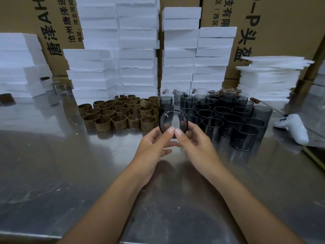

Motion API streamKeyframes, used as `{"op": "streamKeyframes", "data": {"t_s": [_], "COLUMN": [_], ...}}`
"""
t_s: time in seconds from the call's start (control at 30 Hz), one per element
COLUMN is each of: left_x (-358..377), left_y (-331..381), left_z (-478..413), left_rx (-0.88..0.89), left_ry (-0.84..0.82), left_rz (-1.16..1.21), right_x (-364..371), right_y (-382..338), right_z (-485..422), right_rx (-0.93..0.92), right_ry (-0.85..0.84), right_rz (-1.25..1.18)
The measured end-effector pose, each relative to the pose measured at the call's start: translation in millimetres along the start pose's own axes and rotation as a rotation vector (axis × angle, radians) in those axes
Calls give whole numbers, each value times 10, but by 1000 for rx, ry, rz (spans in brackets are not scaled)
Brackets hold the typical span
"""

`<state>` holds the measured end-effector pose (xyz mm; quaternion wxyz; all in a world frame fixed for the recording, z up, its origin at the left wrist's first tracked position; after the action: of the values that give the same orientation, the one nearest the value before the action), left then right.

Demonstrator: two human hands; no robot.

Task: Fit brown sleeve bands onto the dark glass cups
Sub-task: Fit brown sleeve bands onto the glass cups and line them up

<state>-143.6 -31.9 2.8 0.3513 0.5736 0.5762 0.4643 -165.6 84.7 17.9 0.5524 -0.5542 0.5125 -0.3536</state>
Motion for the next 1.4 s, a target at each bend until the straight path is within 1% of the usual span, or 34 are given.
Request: {"op": "streamKeyframes", "data": {"t_s": [0.07, 0.2, 0.27, 0.33, 0.43, 0.5, 0.63, 0.7, 0.87, 1.03, 1.3, 1.4], "left_x": [-26, -43, -42, -30, -71, -201, -528, -579, -538, -522, -692, -635], "left_y": [-12, -25, -10, 21, 87, 94, 97, 102, -1, -140, -61, 5], "left_z": [-6, -15, -34, -59, -83, -113, -254, -392, -735, -907, -842, -733], "left_rx": [-13, -12, 1, 27, 78, 116, 151, 153, 147, 109, 105, 148], "left_ry": [19, 36, 33, -4, -37, 28, 244, 253, 166, 105, 163, 129], "left_rz": [-8, -47, -82, -134, -208, -311, -563, -686, -881, -968, -1003, -955], "right_x": [8, -2, -11, -24, -89, -113, -120, -131, -162, -177, -163, -174], "right_y": [4, 8, 7, 36, 116, 193, 322, 357, 460, 511, 510, 498], "right_z": [2, 1, -7, -30, -79, -108, -127, -142, -162, -169, -143, -125], "right_rx": [-10, 1, 1, 30, 108, 166, 253, 260, 275, 284, 330, 352], "right_ry": [-3, 4, 4, 7, 66, 98, 141, 164, 207, 212, 189, 181], "right_rz": [33, -5, -59, -127, -213, -292, -423, -432, -411, -416, -467, -463]}}
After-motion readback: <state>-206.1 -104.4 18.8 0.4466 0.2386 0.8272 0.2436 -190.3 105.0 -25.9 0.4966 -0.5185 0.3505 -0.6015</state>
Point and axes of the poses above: each hand's wrist, its own z-axis away from the middle knuckle, its own x-axis out of the palm, y = z × x, the point moved 10 cm from there along -z, towards the middle knuckle, and after that the axes turned 9 degrees about x, right-handed, at the moved point
